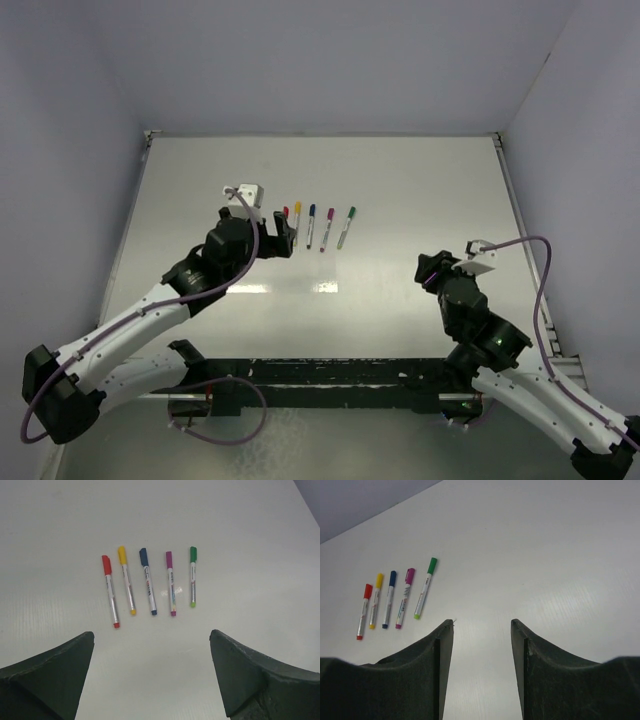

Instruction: Insert the pens into the pen caps

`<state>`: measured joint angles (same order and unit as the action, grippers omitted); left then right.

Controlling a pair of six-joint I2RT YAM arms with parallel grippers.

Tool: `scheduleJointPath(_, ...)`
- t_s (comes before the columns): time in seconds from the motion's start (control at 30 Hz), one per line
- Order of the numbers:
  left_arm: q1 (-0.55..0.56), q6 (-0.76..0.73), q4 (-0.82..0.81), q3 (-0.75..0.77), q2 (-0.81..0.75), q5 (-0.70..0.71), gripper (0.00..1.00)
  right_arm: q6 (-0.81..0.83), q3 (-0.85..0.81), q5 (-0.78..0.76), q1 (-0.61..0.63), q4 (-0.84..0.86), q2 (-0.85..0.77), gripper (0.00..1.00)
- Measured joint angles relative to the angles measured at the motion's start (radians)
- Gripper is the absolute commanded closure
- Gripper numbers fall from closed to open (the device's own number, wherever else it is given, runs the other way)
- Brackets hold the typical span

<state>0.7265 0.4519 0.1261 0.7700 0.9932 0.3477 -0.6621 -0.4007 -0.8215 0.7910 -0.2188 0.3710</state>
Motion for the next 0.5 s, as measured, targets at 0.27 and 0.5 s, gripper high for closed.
scheduleJointPath(0.27, 0.000, 0.069, 0.177, -0.003, -0.088, 0.005, 0.01, 0.023, 0.000, 0.006, 0.000, -0.015, 0.002, 0.47)
scheduleJointPath(0.5, 0.000, 0.118, 0.264, -0.029, -0.130, 0.005, 0.01, 0.054, 0.000, 0.022, 0.000, -0.002, 0.001, 0.47)
